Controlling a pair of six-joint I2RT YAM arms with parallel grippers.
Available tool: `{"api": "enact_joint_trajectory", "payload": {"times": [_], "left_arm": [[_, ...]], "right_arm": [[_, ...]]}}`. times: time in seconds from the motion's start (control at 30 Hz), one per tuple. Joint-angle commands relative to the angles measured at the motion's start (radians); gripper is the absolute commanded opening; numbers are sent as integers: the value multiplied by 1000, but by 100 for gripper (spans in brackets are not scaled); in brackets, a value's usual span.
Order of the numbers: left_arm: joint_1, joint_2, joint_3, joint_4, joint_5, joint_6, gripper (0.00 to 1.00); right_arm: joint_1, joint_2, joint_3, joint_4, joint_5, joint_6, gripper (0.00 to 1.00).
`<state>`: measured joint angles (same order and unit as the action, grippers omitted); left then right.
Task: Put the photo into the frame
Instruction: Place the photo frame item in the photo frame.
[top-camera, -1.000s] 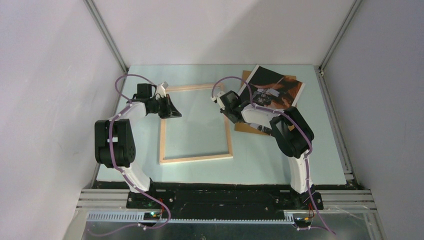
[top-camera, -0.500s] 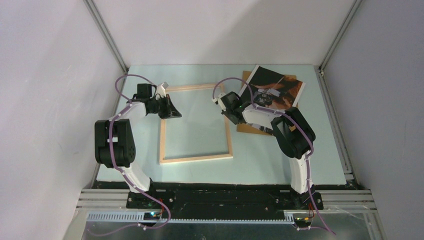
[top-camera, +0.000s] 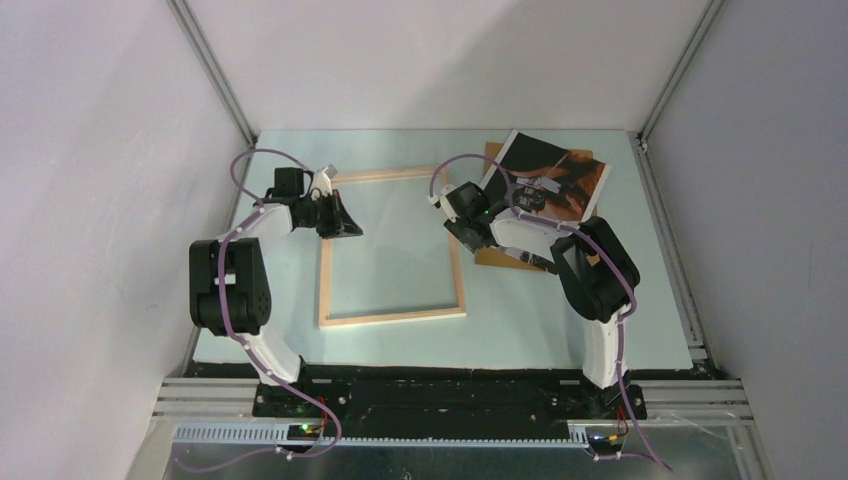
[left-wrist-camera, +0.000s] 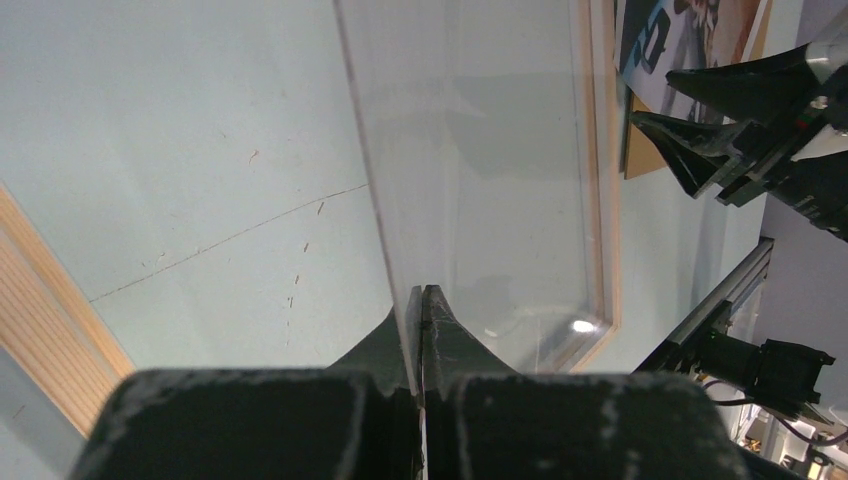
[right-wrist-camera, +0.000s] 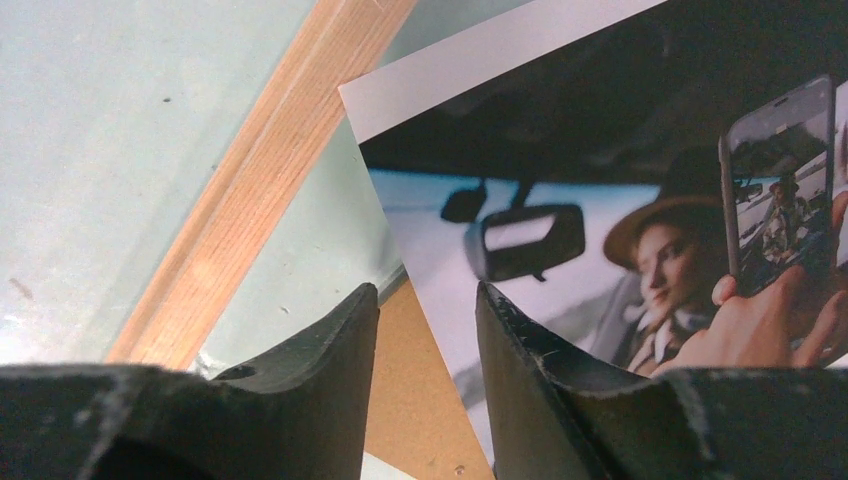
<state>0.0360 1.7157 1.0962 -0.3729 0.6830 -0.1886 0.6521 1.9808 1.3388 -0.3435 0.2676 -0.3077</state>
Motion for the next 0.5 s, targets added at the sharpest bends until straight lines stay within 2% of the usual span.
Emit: {"api": "enact_joint_trajectory", "payload": {"times": [0.0, 0.2, 0.47], "left_arm": [[7, -27, 29, -17, -36, 66, 0], [9, -27, 29, -17, -41, 68, 0], [9, -21, 23, -17, -49, 67, 0]], "right_arm": [[-2, -84, 0, -20, -38, 24, 47], [-24, -126, 0, -40, -110, 69, 51], [-102, -121, 36, -60, -351, 205, 48]]}}
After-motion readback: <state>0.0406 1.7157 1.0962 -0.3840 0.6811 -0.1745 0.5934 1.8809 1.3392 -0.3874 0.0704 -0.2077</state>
